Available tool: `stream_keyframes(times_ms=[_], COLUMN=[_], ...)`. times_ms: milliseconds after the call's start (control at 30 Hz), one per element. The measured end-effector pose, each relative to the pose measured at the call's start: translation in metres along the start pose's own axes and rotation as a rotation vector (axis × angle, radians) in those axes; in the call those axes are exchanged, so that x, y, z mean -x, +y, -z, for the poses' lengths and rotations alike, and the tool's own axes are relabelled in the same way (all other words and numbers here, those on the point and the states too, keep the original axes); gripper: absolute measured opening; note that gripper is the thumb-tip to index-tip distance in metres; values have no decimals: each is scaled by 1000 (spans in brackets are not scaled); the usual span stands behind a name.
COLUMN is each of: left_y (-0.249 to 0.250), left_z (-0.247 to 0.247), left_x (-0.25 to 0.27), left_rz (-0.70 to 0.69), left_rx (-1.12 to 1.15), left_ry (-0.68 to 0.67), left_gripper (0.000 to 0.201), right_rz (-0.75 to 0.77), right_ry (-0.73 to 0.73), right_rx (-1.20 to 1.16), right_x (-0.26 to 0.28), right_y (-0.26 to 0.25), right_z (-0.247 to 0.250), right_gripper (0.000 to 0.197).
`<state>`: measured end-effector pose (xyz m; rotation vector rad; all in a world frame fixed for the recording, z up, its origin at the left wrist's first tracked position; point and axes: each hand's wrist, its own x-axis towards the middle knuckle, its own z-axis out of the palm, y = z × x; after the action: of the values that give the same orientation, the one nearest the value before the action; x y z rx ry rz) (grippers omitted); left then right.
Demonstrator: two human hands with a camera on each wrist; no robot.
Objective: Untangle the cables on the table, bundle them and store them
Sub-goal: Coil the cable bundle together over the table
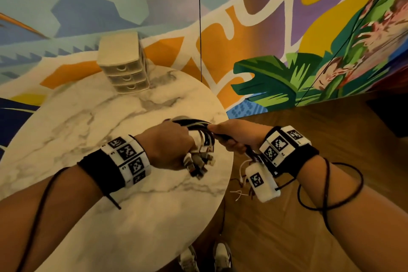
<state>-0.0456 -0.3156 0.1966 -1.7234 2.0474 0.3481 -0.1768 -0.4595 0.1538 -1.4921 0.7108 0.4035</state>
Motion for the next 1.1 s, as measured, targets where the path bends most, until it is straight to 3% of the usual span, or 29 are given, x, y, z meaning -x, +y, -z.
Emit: stream_keyframes(times_ms=[133,400,500,633,767,867,933,1000,1100], left_y=[-19,-30,-24,-15,-12,-9,-6,-2,-3], left_z=[-9,-21,-25,-21,-21,-21,-17,-14,-11], left_x=[-5,-14,-18,-24,-26,-28,-31,-29,-23], left_rz=[170,492,546,610,478,436,431,396,262], left_rx=[5,145,272,366,639,883,1134,1263,1377], left_ry=[112,332,428,583,843,897,940,889,712], left_gripper=[29,29,28,26,28,15,30,40,39], right_rz=[178,269,231,221,287,309,289,272,255], right_ry=[173,346,284,35,-154,-230,-215,-180,-138], right_rx=[-1,52,-291,-792,-1041,-1059,-1041,-1011,-972], right_x=[-2,16,14,15,16,12,11,11,11], right_y=[-3,3,-1,-6,-6,-6,-6,-6,-5], right_z=[-15,-28,-36,-39,-47,-51,-53,-55,-56], right_gripper=[37,38,44,51,47,47,48,47,50])
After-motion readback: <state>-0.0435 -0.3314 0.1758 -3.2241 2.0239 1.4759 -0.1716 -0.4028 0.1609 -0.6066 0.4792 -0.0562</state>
